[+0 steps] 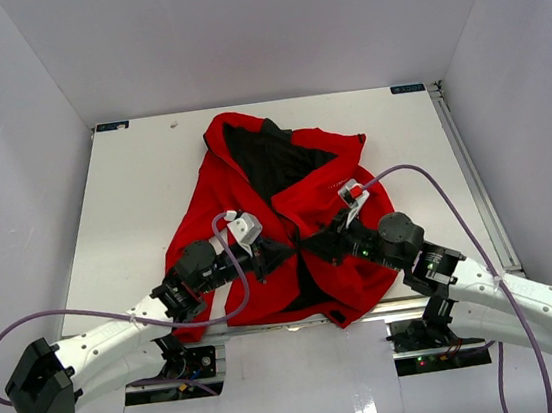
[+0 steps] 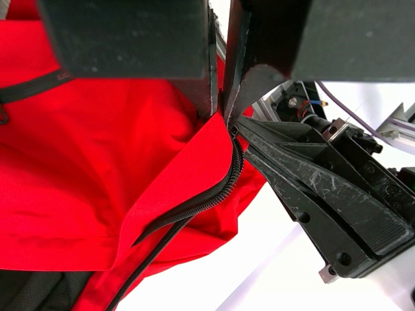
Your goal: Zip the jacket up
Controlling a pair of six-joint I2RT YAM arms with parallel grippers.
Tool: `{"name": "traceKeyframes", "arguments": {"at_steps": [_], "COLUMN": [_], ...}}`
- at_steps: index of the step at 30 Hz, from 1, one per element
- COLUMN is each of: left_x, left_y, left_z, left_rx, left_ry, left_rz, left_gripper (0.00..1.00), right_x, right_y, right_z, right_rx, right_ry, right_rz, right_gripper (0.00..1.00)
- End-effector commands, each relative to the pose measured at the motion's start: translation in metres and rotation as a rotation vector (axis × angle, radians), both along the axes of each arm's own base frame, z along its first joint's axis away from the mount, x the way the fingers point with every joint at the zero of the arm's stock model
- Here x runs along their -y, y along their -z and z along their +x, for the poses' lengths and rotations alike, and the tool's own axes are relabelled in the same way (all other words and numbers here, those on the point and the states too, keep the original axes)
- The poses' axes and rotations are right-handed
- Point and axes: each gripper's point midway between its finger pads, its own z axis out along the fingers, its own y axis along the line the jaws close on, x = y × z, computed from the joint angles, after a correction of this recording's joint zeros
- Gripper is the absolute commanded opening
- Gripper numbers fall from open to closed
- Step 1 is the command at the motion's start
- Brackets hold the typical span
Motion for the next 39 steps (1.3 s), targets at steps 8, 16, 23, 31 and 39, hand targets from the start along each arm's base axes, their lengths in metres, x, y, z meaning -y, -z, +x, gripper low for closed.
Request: {"name": "traceKeyframes", "arguments": {"at_steps": [8,16,23,31,39], "left_x": [0.005,0.007,-0.010,-0.009,-0.010], "left_y": [0.032,0.046,0.027,0.034,0.061], "left_z": [-0.019,-0.023,-0.001,-0.023,-0.035], "left_rx": [-0.074,-0.101,-0.096,-0.160,-0.292], "left_ry": [0.108,0.128,-0.053,0.031,0.066], "left_rz": [0.113,0.157,0.115,0.075,0.103], "left_gripper": [0.00,0.00,0.00,0.00,0.00], "right_x": [0.000,0.003,-0.012,-0.020,0.018], "right_y": [-0.090,-0.096,-0.063,-0.021,-0.004], "right_z": [0.014,0.016,0.008,0.003,0.014], "right_rx": [0.172,0.183,0.133,0.067,0.037], "right_ry": [0.041,0.050,-0.047,-0.114,0.021], "right_rz": [0.148,0.148,0.063,-0.069,-0.287], "right_gripper": [0.08,0.08,0.08,0.34,0.66]}}
